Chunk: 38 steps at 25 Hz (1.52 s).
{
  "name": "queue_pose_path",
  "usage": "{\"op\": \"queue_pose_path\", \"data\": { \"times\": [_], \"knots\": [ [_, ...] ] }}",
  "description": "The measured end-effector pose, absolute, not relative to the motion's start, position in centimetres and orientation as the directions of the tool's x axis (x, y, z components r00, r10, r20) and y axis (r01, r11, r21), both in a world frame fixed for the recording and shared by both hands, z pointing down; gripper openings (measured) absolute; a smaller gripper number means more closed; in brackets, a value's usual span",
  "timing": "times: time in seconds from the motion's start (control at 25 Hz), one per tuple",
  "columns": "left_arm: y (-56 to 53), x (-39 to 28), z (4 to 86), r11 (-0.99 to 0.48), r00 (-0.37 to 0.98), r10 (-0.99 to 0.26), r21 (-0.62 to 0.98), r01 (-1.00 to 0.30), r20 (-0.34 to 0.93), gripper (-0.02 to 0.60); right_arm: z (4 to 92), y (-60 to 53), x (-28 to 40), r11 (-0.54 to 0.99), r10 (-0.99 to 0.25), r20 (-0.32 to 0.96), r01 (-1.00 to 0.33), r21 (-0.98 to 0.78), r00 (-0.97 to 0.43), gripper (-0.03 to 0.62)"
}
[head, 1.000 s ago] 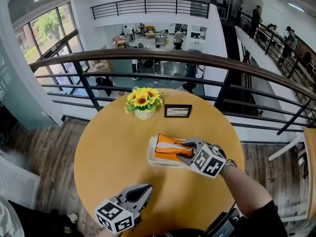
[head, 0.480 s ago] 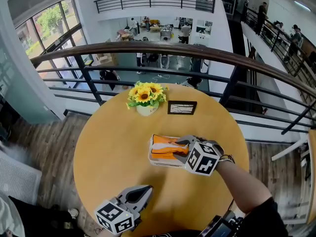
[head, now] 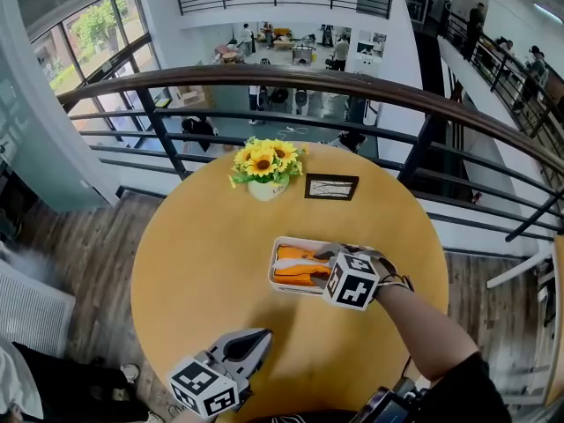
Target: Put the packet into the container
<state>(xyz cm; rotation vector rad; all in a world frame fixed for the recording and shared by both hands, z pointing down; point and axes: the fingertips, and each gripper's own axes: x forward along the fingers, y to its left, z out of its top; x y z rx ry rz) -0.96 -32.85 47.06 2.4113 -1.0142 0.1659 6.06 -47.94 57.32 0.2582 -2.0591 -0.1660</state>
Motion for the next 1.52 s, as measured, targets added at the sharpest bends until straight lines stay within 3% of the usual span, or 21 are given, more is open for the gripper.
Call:
{"op": "queue_pose_path", "data": {
  "times": [0.52, 0.76, 1.0, 1.16, 1.36, 1.52],
  "knots": [
    [-32.2, -1.5, 47.2, -0.557, 0.687, -0.661, 0.416, -0.719, 0.301, 0.005, 59.5, -48.1, 6.2, 0.983, -0.185, 0.934, -0.048, 0.179, -0.305, 0.166],
    [-32.2, -1.6, 47.6, -0.551, 0.682, -0.671, 0.420, -0.721, 0.290, 0.005, 59.7, -48.4, 6.6, 0.981, -0.194, 0.936, -0.054, 0.186, -0.294, 0.222],
    [-32.1, -2.1, 48.0, -0.557, 0.689, -0.665, 0.425, -0.714, 0.287, 0.005, 58.2, -49.1, 7.1, 0.971, -0.228, 0.902, -0.156, 0.182, -0.367, 0.294],
    [-31.8, -2.6, 48.0, -0.568, 0.697, -0.663, 0.423, -0.706, 0.272, 0.005, 54.0, -48.9, 7.1, 0.929, -0.341, 0.783, -0.313, 0.196, -0.521, 0.293],
    [-31.3, -3.6, 46.7, -0.592, 0.707, -0.667, 0.410, -0.694, 0.234, 0.005, 46.0, -42.6, 6.1, 0.898, -0.358, 0.484, -0.436, -0.054, -0.799, 0.290],
    [-30.1, -4.0, 44.6, -0.629, 0.727, -0.660, 0.388, -0.674, 0.192, 0.005, 42.4, -36.4, 6.2, 0.882, -0.430, 0.349, -0.470, -0.035, -0.832, 0.165]
  ]
}}
